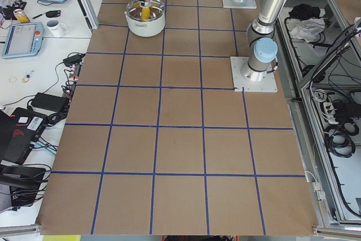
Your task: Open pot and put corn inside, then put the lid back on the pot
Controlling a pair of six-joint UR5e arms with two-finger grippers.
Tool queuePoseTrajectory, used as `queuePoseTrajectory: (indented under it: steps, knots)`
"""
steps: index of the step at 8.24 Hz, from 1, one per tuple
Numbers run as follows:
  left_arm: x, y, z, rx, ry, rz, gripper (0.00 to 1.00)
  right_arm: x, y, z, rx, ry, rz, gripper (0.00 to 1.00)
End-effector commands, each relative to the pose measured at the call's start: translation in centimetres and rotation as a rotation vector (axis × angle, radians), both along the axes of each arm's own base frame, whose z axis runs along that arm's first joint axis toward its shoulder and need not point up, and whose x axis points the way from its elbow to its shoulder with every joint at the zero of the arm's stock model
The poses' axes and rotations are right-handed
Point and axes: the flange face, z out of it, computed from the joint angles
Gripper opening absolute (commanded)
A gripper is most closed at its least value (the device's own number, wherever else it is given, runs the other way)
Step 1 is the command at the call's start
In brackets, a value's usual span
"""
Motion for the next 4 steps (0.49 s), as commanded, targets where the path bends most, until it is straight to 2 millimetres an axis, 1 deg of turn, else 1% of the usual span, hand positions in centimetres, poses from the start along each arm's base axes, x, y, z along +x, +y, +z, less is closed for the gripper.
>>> queuePoseTrajectory:
  steps: [1,4]
  knots:
    - [-0.22,0.51,-0.87,0.027,0.000,-0.004,1.00,-0.09,-0.09,-0.18,0.000,0.008,0.001,0.24]
    - [-0.24,0.56,-1.02,0.034,0.002,-0.004,1.00,-0.27,-0.21,-0.08,-0.014,0.027,0.002,0.23]
